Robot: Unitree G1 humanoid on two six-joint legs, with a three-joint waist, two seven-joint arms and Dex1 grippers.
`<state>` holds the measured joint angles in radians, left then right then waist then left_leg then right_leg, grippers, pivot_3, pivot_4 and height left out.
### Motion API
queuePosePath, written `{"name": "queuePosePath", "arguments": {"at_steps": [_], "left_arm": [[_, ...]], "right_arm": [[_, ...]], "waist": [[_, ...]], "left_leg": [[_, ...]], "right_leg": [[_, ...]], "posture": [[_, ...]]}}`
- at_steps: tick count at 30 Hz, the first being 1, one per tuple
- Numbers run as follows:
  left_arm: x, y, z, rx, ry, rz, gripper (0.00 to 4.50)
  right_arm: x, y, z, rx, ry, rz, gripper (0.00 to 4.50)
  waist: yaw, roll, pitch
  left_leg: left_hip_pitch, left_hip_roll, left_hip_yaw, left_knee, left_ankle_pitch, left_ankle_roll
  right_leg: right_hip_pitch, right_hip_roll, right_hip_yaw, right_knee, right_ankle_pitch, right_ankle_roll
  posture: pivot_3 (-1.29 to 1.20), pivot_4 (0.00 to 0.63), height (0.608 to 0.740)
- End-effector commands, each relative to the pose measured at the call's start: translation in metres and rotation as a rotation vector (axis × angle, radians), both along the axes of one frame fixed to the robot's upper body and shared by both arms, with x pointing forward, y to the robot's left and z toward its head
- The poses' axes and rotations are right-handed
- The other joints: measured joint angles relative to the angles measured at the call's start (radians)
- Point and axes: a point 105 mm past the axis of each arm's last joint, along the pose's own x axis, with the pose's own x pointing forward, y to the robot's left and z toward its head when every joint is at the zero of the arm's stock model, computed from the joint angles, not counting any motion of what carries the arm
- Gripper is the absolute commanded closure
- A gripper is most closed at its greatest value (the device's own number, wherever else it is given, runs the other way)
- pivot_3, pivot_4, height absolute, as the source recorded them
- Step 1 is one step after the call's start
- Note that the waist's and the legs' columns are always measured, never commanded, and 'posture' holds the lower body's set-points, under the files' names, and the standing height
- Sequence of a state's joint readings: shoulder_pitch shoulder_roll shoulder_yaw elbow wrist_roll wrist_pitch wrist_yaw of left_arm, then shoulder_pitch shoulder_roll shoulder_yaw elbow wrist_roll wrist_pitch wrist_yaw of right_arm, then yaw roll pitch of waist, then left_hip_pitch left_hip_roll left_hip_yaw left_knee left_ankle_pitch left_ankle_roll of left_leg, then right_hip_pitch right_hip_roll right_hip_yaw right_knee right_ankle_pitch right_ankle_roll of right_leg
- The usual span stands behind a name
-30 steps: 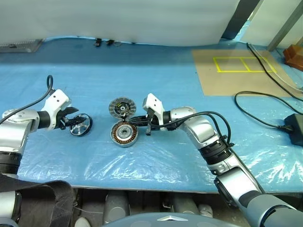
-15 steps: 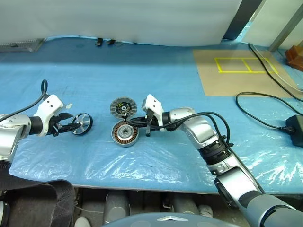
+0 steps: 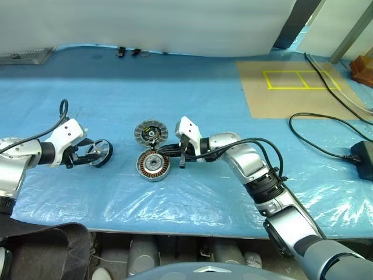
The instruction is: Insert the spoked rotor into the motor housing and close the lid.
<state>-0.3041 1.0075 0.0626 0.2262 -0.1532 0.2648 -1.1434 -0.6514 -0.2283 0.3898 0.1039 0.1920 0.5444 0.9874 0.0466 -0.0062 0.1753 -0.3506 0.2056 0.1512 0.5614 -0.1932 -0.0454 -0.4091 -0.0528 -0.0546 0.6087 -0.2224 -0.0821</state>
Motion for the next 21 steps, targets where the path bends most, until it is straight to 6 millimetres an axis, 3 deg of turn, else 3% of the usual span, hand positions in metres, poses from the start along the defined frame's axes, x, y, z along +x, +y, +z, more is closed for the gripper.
{"name": "queuePosePath", "arguments": {"at_steps": [1,21], "left_arm": [[0.001,0.007,0.010,0.059,-0.018,-0.023,1.61],[0.011,0.010,0.001,0.183,-0.038,-0.130,1.61]], "right_arm": [[-0.004,0.004,0.004,0.019,-0.018,0.025,4.50],[-0.002,0.004,0.005,0.020,-0.021,0.014,4.50]], "waist": [[-0.001,0.000,0.000],[0.001,0.000,0.000]], "left_leg": [[0.000,0.000,0.000,0.000,0.000,0.000],[0.000,0.000,0.000,0.000,0.000,0.000]], "right_leg": [[0.000,0.000,0.000,0.000,0.000,0.000],[0.000,0.000,0.000,0.000,0.000,0.000]], "posture": [[0.00,0.150,0.740],[0.00,0.150,0.740]]}}
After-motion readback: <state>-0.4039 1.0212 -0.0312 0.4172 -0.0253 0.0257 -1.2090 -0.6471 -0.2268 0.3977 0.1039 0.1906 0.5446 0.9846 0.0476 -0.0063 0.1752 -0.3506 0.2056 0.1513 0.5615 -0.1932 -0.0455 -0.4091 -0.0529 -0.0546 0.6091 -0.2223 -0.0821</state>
